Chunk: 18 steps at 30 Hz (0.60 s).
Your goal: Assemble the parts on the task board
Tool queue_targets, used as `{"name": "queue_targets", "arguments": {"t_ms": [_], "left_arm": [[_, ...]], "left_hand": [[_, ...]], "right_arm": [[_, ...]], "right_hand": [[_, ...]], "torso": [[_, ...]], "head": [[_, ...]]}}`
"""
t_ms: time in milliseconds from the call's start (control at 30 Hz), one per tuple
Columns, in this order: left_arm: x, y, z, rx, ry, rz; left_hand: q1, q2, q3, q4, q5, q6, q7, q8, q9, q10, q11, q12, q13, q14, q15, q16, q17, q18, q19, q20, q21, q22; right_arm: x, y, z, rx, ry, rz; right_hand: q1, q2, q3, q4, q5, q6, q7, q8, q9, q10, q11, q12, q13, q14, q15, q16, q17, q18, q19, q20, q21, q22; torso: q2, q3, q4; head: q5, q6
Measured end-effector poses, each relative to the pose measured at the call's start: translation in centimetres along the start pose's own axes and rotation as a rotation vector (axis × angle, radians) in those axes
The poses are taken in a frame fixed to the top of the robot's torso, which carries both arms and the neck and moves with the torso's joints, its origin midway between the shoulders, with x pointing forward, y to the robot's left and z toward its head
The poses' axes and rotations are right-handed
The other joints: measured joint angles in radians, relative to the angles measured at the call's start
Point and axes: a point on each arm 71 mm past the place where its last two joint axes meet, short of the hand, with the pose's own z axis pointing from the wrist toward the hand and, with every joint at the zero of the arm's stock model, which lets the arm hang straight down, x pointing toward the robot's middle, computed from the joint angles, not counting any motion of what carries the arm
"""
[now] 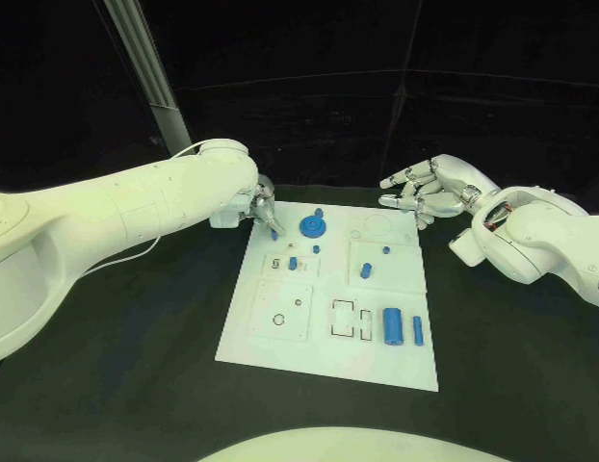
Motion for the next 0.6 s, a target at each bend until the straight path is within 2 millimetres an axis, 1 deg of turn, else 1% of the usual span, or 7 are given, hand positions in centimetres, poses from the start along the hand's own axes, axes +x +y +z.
{"name": "queue_targets", "arguments": {"t_ms": [200, 267, 300, 367, 433, 500, 600], "left_arm": [[-0.01, -0.05, 0.00, 0.006, 0.002, -0.006], [-0.01, -0.06, 0.00, 0.008, 0.003, -0.009], [0.00, -0.07, 0.00, 0.009, 0.005, -0.011], [0.05, -0.05, -0.01, 0.012, 0.008, -0.016], [0.14, 0.03, -0.02, 0.015, 0.011, -0.020], [0.23, 0.16, -0.07, 0.019, 0.014, -0.026], [0.34, 0.41, -0.23, 0.027, 0.013, -0.037]], "left_hand": [[0.034, -0.008, 0.103, -0.045, -0.001, -0.008, 0.000, -0.012, -0.008, 0.000, 0.001, -0.012, -0.011, 0.000, 0.000, 0.000, 0.000, 0.000, 0.000, 0.000, 0.000, 0.000], [0.039, -0.014, 0.137, -0.030, 0.001, -0.010, 0.003, -0.016, -0.010, 0.000, 0.001, -0.017, -0.018, 0.000, 0.000, 0.000, 0.000, 0.000, -0.002, -0.002, 0.000, 0.000], [0.036, -0.022, 0.151, -0.018, 0.007, -0.011, 0.004, -0.015, -0.009, 0.000, 0.001, -0.019, -0.021, 0.000, 0.000, 0.000, 0.000, 0.000, -0.002, -0.002, 0.000, 0.000], [0.014, -0.044, 0.196, -0.016, 0.012, -0.011, 0.004, -0.005, -0.003, 0.000, 0.001, -0.024, -0.026, 0.000, 0.000, 0.000, 0.000, 0.000, -0.002, -0.002, 0.000, 0.000], [-0.005, -0.063, 0.237, -0.030, 0.012, -0.011, 0.004, 0.000, 0.003, 0.000, 0.001, -0.024, -0.027, 0.000, 0.000, 0.000, 0.000, 0.000, -0.002, -0.002, 0.000, 0.000], [-0.017, -0.075, 0.262, -0.038, 0.024, -0.011, 0.004, 0.005, 0.006, 0.004, 0.005, -0.024, -0.027, 0.000, 0.000, 0.000, 0.000, 0.000, -0.002, -0.002, 0.000, 0.000], [-0.022, -0.092, 0.273, -0.044, 0.035, -0.011, 0.004, 0.012, 0.011, 0.010, 0.001, -0.024, -0.024, 0.000, 0.000, 0.000, 0.000, 0.000, -0.002, -0.002, 0.000, 0.000]], "right_arm": [[0.00, 0.00, 0.00, 0.000, 0.001, 0.000], [0.00, 0.00, 0.00, 0.000, 0.001, 0.000], [0.00, -0.01, -0.01, 0.000, 0.001, 0.000], [0.01, 0.00, -0.01, 0.000, 0.001, 0.000], [0.01, 0.00, -0.02, 0.000, 0.002, 0.000], [-0.01, -0.02, -0.03, 0.001, 0.002, 0.000], [-0.02, -0.03, -0.05, 0.001, 0.002, 0.000]], "right_hand": [[0.000, 0.000, 0.000, 0.000, 0.000, 0.000, 0.000, 0.000, 0.000, 0.000, 0.000, 0.000, 0.000, 0.000, 0.000, 0.000, 0.000, 0.000, 0.000, 0.000, 0.000, 0.000], [0.000, 0.000, 0.000, 0.000, 0.000, 0.000, 0.000, 0.000, 0.000, 0.000, 0.000, 0.000, 0.000, 0.000, 0.000, 0.000, 0.000, 0.000, 0.000, 0.000, 0.000, 0.000], [0.000, 0.000, 0.000, 0.000, 0.000, 0.000, 0.000, 0.000, 0.000, 0.000, 0.000, 0.000, 0.000, 0.000, 0.000, 0.000, 0.000, 0.000, 0.000, 0.000, 0.000, 0.000], [0.000, 0.000, 0.000, 0.000, 0.000, 0.000, 0.000, 0.000, 0.000, 0.000, 0.000, 0.000, 0.000, 0.000, 0.000, 0.000, 0.000, 0.000, 0.000, 0.000, 0.000, 0.000], [0.000, 0.000, 0.000, 0.000, 0.000, 0.000, 0.000, 0.000, 0.000, 0.000, 0.000, 0.000, -0.001, 0.000, 0.000, 0.000, 0.000, 0.000, 0.000, 0.000, -0.004, 0.000], [0.000, 0.000, 0.000, 0.000, 0.000, 0.000, 0.000, 0.000, 0.000, 0.000, 0.000, 0.000, -0.001, 0.000, 0.000, 0.000, 0.000, 0.000, 0.000, 0.000, -0.004, 0.000], [0.000, 0.000, 0.000, 0.000, 0.000, 0.000, 0.000, 0.000, 0.000, 0.000, 0.000, 0.000, -0.001, 0.000, 0.000, 0.000, 0.000, 0.000, 0.000, 0.000, -0.004, 0.000]], "torso": [[0.000, 0.0001, -0.0002], [0.000, 0.0001, -0.0003], [0.000, 0.0001, -0.0003], [0.000, 0.0002, -0.0003], [0.000, 0.0003, -0.0003], [0.000, 0.0003, 0.0000], [-0.001, 0.0004, 0.0014]], "head": [[0.000, 0.000], [-0.001, -0.001], [-0.001, -0.001], [-0.001, -0.001], [-0.002, -0.001], [-0.002, -0.001], [-0.002, -0.001]]}}
